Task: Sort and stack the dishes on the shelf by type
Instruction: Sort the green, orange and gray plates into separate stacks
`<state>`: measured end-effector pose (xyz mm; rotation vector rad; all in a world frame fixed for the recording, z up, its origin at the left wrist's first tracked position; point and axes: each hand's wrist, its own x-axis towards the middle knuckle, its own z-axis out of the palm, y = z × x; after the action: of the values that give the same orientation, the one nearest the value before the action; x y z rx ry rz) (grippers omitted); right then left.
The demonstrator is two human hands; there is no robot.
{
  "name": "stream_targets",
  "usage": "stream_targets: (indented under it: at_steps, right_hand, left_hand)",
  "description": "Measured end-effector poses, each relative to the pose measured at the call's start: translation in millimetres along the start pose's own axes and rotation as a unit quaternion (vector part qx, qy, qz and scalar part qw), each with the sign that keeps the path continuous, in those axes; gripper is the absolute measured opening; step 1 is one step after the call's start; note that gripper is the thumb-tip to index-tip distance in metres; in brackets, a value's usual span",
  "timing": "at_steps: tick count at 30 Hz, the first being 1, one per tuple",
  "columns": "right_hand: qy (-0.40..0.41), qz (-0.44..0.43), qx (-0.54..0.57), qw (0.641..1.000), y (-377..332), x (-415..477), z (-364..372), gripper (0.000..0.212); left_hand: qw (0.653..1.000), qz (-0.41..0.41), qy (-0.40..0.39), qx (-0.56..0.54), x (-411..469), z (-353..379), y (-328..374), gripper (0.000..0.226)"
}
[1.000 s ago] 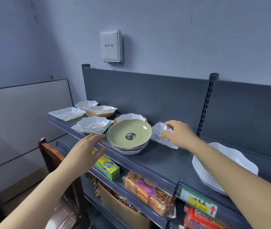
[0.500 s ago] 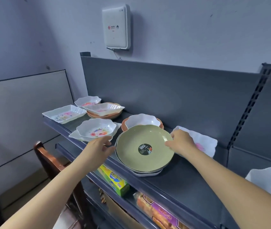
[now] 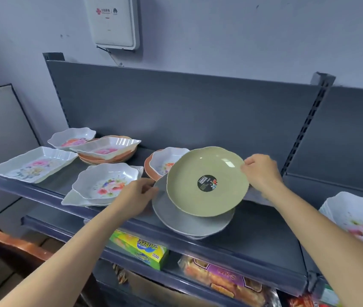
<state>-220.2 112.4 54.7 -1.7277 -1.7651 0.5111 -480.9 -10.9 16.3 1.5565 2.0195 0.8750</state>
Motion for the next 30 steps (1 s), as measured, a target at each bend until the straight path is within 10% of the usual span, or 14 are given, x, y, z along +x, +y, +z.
stream_targets:
  at_steps: [10, 30]
  right_hand:
    - [0.129, 0.096, 0.204, 0.966, 19.4, -23.7, -35.1, 0.02]
    - [0.413, 0.148, 0.236, 0.867, 159.5, -124.8, -238.5, 0.016]
  left_hand:
    - [0.979, -0.077, -0.084, -0.17, 2.4, 3.0, -1.1, 0.016]
    - [0.922, 0.07, -0.096, -0.369, -5.2, 77.2, 153.8, 0.023]
